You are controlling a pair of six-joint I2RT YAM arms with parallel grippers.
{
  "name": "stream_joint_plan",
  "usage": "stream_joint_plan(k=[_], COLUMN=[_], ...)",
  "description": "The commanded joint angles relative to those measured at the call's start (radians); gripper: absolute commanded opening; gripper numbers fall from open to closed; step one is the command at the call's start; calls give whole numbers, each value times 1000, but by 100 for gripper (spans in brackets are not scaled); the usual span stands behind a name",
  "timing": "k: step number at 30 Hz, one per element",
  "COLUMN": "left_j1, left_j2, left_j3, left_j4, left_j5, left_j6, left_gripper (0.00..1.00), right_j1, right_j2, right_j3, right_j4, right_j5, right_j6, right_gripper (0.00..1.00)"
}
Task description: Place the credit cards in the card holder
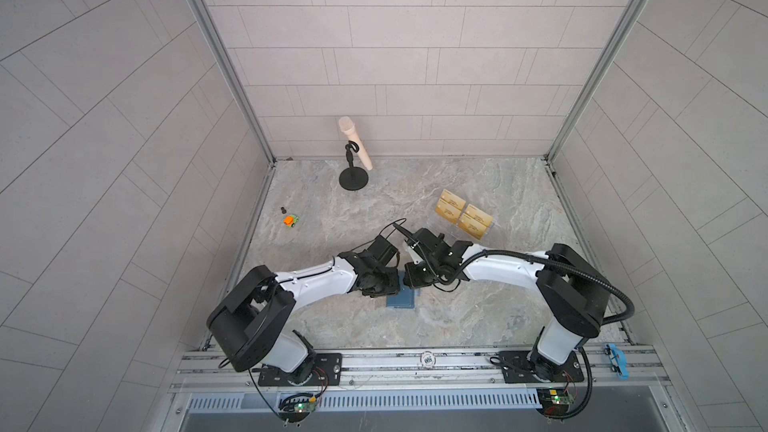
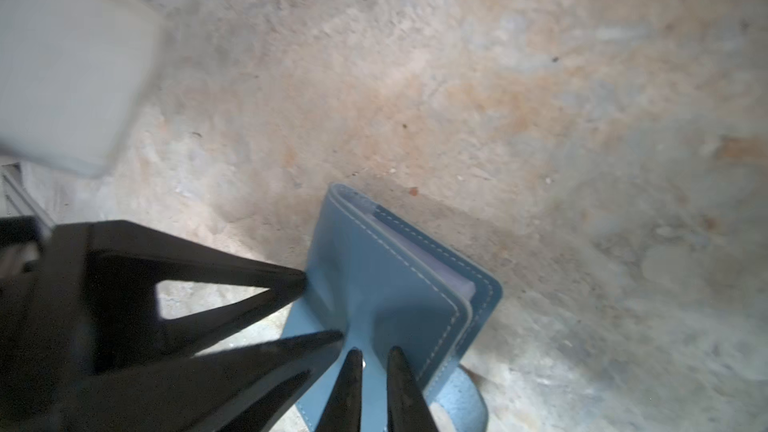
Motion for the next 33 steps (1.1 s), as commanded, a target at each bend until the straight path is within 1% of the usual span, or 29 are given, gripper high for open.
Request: stream_joint_plan(k=[1, 3, 4, 8, 13, 16, 20, 24, 28, 31, 33], left_j1=[-7, -4, 0, 40, 91, 113, 119, 122, 131, 139, 151], left_j2=[-34, -64, -72, -70, -33, -13, 37, 59, 62, 48, 40], left_j3=[-27, -28, -24, -27, -48, -81, -106, -131, -153, -180, -191], left_j4=[-30, -35, -40, -32, 39, 109, 183, 259, 329, 392, 403], left_j5=[-45, -44, -44, 10, 146, 207, 284, 308, 334, 351, 350], left_j6=[-22, -18, -12, 30, 80, 69, 66, 34, -8, -43, -46], left_gripper=[52, 58, 59, 59, 58, 56, 55, 51, 45, 44, 44], right_j1=[-3, -3, -3, -3, -9, -22, -37, -38, -38, -38, -38], right_j2=[9, 14, 21, 50, 67, 86, 98, 102, 104, 106, 107], right_j3=[-12, -17, -20, -21, -34, -41, -53, -46, -32, -28, -28], right_j4=[-47, -54, -56, -81, -67, -55, -42, -38, -47, -51, -51], right_j5=[45, 53, 62, 81, 74, 67, 60, 50, 50, 50, 52], right_j6=[-30, -44, -53, -87, -99, -106, -115, -123, -130, -137, -143], right_gripper=[16, 16, 16, 16, 16, 15, 14, 14, 14, 14, 14])
